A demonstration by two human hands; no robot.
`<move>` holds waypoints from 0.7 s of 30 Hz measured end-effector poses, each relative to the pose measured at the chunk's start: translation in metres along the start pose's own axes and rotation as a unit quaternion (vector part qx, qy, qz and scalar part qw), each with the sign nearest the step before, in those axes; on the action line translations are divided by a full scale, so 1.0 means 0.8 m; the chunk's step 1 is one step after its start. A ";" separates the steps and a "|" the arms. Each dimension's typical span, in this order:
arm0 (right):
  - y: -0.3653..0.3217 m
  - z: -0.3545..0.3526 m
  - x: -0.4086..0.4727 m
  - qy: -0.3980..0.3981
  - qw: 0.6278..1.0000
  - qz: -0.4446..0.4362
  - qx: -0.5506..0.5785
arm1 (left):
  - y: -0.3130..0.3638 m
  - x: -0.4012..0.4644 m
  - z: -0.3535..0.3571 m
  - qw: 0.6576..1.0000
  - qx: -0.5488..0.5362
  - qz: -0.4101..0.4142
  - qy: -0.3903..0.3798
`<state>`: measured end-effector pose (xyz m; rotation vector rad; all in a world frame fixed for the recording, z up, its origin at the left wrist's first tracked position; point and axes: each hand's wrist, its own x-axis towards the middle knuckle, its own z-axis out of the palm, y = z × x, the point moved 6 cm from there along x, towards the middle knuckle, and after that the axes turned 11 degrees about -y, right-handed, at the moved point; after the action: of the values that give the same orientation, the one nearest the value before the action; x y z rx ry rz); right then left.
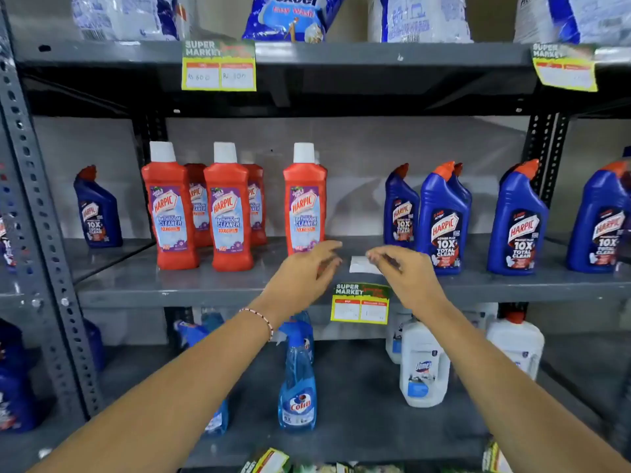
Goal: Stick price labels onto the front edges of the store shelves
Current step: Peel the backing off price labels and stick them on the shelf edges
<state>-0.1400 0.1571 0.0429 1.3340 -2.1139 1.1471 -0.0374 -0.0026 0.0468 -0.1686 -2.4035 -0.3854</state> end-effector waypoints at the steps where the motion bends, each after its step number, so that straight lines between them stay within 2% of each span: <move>1: 0.012 0.004 -0.007 -0.006 1.000 0.022 0.013 | -0.002 -0.003 0.012 1.000 -0.010 -0.005 -0.007; 4: 0.036 0.019 -0.028 -0.035 0.997 0.064 -0.003 | 0.003 -0.011 0.040 0.999 0.019 -0.017 -0.039; 8: 0.036 0.031 -0.037 -0.018 0.999 0.034 -0.029 | -0.001 -0.014 0.053 0.999 0.010 -0.028 -0.022; 11: 0.036 0.032 -0.044 -0.008 0.999 0.050 -0.001 | 0.003 -0.021 0.059 0.999 -0.038 -0.036 -0.012; 15: 0.030 0.039 -0.061 -0.049 0.994 0.067 0.064 | -0.003 -0.050 0.056 0.994 -0.098 -0.043 -0.003; 18: 0.012 0.056 -0.060 -0.059 0.992 0.067 0.085 | -0.033 -0.077 0.047 0.978 -0.163 -0.131 -0.010; 21: -0.020 0.096 -0.045 -0.069 0.990 0.060 0.104 | -0.079 -0.108 0.027 0.936 -0.263 -0.233 -0.003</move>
<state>-0.1017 0.1126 -0.0203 1.4304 -2.2493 1.3954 0.0009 -0.0571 -0.0398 0.1727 -2.2746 -1.2471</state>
